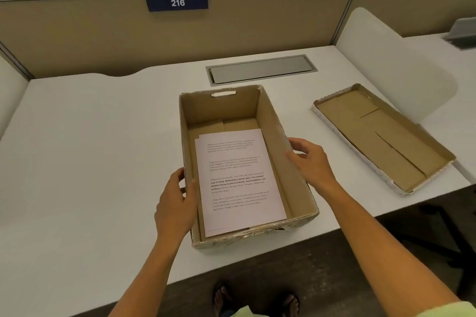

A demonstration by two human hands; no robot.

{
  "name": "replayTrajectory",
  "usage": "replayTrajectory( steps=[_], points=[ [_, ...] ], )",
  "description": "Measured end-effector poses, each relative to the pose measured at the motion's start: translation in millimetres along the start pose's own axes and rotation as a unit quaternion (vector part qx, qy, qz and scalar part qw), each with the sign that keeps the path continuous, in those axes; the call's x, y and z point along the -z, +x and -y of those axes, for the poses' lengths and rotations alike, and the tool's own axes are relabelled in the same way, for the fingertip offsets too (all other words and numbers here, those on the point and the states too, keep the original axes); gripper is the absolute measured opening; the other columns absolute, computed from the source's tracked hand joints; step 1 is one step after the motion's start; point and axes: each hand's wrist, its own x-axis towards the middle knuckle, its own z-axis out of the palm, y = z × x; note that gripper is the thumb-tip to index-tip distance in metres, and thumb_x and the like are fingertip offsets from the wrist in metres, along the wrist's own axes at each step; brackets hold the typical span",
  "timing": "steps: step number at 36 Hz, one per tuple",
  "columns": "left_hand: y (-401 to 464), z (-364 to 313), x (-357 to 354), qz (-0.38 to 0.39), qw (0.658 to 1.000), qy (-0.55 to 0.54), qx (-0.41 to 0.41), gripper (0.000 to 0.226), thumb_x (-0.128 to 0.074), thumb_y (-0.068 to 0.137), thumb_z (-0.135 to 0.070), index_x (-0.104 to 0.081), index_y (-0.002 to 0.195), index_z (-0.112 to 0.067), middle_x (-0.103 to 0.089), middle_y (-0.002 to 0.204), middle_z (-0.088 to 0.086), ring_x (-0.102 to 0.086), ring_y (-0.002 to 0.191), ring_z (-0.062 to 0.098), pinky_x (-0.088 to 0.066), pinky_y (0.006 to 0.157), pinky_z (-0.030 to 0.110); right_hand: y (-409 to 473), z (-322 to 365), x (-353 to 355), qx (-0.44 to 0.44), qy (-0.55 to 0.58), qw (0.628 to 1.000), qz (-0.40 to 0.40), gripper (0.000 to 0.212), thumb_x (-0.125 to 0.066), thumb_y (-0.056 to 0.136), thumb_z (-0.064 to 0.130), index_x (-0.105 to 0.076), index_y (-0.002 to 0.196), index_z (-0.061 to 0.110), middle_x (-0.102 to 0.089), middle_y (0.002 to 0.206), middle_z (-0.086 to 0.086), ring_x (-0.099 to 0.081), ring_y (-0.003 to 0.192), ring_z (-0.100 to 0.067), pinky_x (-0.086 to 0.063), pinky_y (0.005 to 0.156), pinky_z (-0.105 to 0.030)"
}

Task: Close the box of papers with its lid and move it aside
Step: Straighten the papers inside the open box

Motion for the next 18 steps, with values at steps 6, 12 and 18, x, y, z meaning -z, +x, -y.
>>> replayTrajectory(
  steps=[6, 12, 18],
  points=[
    [-2.2, -1.1, 1.4, 0.017, 1.000, 0.006, -0.002, 0.067, -0.052, 0.090, -0.055, -0.032, 0.149, -0.029, -0.042, 0.155, 0.000, -0.054, 0.130, 0.031, -0.049, 0.098, 0.058, 0.4, -4.6, 2.4, 0.003, 0.005, 1.000, 0.007, 0.039, -0.070, 0.094, 0.034, -0.064, 0.132, 0.027, -0.066, 0.119, 0.017, -0.065, 0.093, 0.001, -0.056, 0.075, -0.019],
    [-23.1, -13.3, -3.9, -0.049, 0.990, 0.097, -0.086, 0.081, -0.055, 0.083, -0.059, -0.027, 0.152, -0.025, -0.025, 0.163, 0.004, -0.025, 0.148, 0.031, -0.030, 0.113, 0.055, -0.3, -17.5, 15.1, 0.008, 0.016, 1.000, -0.006, 0.039, -0.063, 0.097, 0.038, -0.061, 0.135, 0.030, -0.065, 0.130, 0.012, -0.063, 0.111, -0.011, -0.057, 0.085, -0.024],
    [-52.1, -50.1, -29.3, -0.051, 0.983, 0.069, -0.161, 0.069, -0.063, 0.087, -0.040, -0.038, 0.147, -0.017, -0.036, 0.157, 0.006, -0.032, 0.144, 0.028, -0.030, 0.116, 0.050, -2.8, -33.2, 45.3, 0.008, 0.044, 0.999, 0.007, 0.037, -0.062, 0.098, 0.036, -0.061, 0.134, 0.032, -0.066, 0.131, 0.011, -0.065, 0.117, -0.016, -0.057, 0.098, -0.042]
  ],
)
